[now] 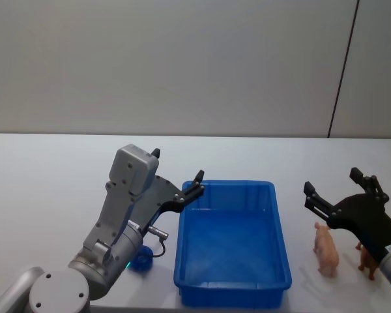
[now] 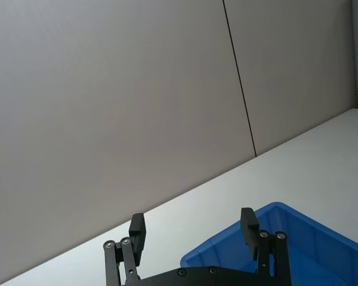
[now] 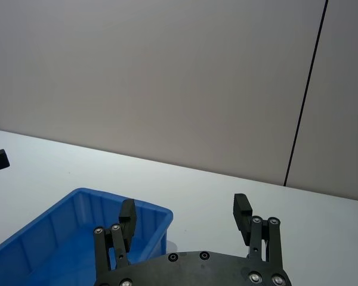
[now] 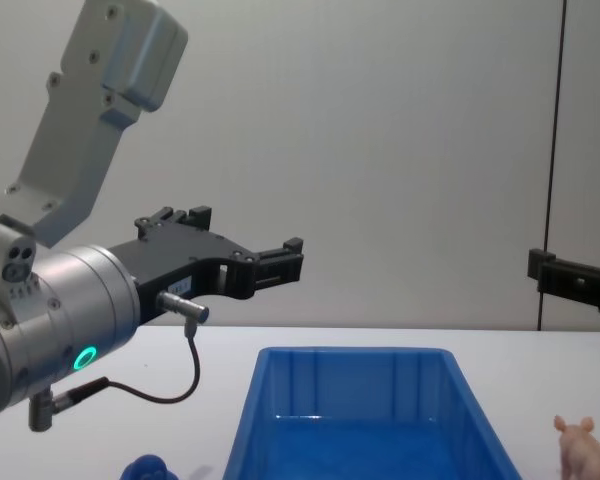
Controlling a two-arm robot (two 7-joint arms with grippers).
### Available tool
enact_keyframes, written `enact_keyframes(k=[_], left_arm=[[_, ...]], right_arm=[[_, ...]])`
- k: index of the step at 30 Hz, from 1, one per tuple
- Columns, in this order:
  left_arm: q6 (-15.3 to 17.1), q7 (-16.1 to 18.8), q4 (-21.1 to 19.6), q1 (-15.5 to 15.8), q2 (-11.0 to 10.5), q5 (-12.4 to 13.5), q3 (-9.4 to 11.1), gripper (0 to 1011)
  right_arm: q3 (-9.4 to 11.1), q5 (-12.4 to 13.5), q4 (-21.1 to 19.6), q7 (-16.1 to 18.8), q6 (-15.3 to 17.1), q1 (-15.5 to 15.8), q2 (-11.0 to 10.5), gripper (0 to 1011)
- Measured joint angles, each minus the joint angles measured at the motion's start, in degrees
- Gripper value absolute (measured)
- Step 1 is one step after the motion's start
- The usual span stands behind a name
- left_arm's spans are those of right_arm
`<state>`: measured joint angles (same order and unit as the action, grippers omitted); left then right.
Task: Pick up the two dolls from the table and place them into the box.
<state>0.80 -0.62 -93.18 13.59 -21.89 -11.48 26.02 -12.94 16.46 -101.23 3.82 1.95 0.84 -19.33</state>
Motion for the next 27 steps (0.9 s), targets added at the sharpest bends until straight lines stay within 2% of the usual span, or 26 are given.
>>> enact_keyframes(k=[19, 27], left_arm=[[0.0, 0.0, 0.0, 0.0, 0.0, 0.0, 0.0, 1002], [0.0, 0.0, 0.0, 0.0, 0.0, 0.0, 0.0, 1001]], right_arm=[[0.1, 0.0, 0.0, 0.0, 0.0, 0.0, -0.1, 1001], [0.8, -0.5, 0.4, 0.5, 0.5, 0.4, -1.2, 1001]])
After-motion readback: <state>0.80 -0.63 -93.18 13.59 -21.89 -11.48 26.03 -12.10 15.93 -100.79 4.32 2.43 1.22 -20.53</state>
